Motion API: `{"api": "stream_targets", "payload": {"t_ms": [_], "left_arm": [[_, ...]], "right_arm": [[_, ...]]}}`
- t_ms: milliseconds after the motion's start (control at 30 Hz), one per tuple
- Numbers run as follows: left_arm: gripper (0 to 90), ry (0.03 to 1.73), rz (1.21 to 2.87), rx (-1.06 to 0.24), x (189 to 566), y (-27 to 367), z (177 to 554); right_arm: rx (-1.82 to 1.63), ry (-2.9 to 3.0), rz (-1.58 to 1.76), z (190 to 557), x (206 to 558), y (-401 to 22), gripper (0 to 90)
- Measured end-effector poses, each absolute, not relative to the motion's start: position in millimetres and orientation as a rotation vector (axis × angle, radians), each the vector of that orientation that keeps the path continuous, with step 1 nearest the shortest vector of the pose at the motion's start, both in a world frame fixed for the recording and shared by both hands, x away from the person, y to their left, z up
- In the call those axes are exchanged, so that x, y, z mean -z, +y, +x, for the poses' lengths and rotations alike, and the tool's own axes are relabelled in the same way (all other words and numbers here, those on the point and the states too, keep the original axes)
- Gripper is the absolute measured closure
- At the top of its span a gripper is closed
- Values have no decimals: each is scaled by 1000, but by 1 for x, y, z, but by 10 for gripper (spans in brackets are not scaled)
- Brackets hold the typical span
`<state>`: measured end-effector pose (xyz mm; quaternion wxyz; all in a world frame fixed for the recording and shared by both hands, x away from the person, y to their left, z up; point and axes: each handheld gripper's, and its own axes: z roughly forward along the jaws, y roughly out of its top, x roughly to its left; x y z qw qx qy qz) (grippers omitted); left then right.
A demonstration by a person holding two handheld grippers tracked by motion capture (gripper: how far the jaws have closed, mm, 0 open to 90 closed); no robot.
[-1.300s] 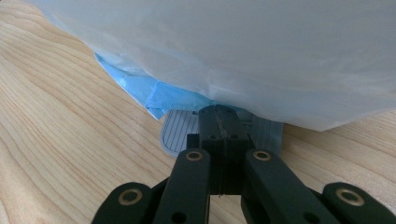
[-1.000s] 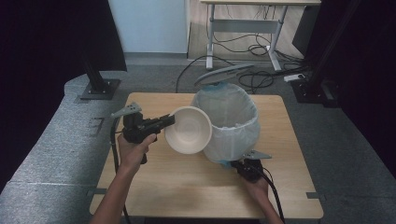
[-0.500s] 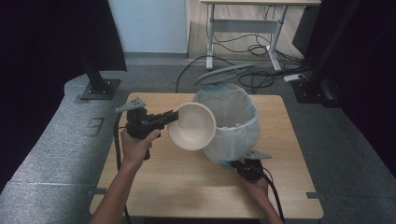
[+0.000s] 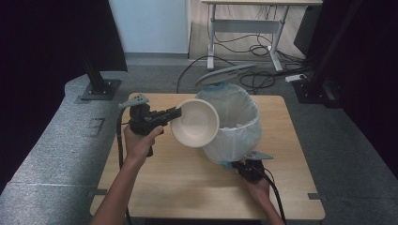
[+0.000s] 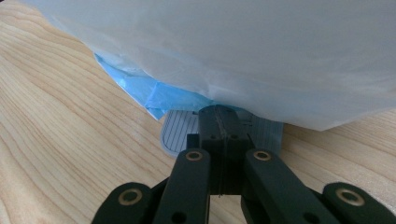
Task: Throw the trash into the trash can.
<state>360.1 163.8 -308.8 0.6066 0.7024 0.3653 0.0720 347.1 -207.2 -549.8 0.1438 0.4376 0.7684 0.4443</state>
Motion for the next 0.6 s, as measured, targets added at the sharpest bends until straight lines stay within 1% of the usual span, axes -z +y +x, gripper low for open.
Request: {"api": "stream_targets", "payload": {"t_ms": [600], "left_arm": [[843,819,1655,-178,299,142,367]], "right_arm": [[-1280,2216,1261,347,550,-207,895]]}}
